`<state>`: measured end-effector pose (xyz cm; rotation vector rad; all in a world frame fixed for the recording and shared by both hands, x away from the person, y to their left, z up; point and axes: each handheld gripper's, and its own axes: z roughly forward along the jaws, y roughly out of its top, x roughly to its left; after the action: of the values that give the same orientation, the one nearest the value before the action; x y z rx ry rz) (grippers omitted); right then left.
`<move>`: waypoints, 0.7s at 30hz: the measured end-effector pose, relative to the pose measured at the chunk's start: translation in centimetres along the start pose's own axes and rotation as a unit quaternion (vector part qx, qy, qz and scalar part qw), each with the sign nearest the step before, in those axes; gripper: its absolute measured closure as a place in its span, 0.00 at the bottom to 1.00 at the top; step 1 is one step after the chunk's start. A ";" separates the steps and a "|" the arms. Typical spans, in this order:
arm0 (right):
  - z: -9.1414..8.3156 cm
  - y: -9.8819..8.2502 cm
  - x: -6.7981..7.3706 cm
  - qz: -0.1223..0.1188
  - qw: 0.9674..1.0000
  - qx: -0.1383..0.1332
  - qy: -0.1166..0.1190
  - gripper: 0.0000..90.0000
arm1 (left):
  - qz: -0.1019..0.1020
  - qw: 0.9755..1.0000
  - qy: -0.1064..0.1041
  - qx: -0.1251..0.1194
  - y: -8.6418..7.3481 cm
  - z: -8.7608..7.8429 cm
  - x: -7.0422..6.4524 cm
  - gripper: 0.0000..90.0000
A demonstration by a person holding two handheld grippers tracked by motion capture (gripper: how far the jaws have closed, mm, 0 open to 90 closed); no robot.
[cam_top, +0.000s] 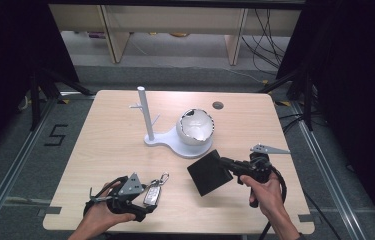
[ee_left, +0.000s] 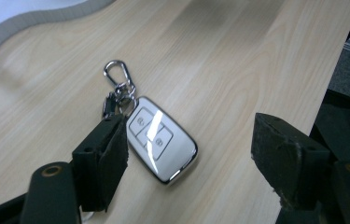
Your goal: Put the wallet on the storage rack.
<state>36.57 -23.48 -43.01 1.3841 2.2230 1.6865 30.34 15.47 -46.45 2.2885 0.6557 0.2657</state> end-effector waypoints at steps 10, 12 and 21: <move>-0.4 4.0 -0.4 -0.015 1.000 -0.015 -0.023 0.92 | -0.026 0.999 0.023 -0.007 -2.0 -1.2 1.0 0.29; -0.4 4.6 -0.5 -0.008 1.000 -0.019 -0.023 0.92 | -0.033 0.999 0.029 -0.009 -2.3 -1.3 1.1 0.29; -0.5 7.6 -1.8 -0.013 0.998 -0.037 -0.041 0.92 | -0.036 0.999 0.034 -0.002 -3.4 -1.4 1.3 0.28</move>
<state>42.11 -24.83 -37.69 1.3757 2.1036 1.6555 29.61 19.09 -47.82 2.2546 0.7693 0.3128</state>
